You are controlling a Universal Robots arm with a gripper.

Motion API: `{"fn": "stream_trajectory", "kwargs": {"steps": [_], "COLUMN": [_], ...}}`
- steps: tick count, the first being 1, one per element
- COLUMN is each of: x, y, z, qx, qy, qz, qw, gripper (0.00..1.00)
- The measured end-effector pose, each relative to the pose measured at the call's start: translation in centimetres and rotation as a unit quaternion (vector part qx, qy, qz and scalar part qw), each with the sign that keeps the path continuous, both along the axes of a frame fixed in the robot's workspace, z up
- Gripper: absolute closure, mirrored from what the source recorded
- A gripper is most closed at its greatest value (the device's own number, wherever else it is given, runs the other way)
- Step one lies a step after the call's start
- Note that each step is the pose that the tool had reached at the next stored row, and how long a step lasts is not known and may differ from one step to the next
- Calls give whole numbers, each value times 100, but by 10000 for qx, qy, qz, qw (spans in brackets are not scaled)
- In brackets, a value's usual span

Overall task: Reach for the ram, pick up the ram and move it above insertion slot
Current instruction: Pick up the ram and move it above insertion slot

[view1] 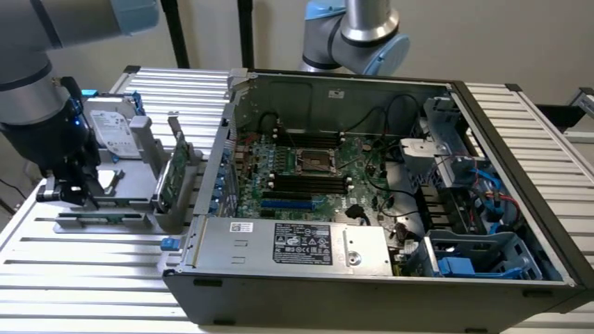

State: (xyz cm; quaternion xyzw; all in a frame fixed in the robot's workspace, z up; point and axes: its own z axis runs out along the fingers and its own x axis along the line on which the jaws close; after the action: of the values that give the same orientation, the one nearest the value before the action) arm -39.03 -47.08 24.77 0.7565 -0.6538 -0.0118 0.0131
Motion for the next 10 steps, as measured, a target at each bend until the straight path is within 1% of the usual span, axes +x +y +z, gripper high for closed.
{"fn": "stream_trajectory", "kwargs": {"steps": [10], "x": [-12], "y": [3], "z": [-182], "qx": [0], "qy": [0], "qz": [0], "qw": [10000], "gripper": [64]}}
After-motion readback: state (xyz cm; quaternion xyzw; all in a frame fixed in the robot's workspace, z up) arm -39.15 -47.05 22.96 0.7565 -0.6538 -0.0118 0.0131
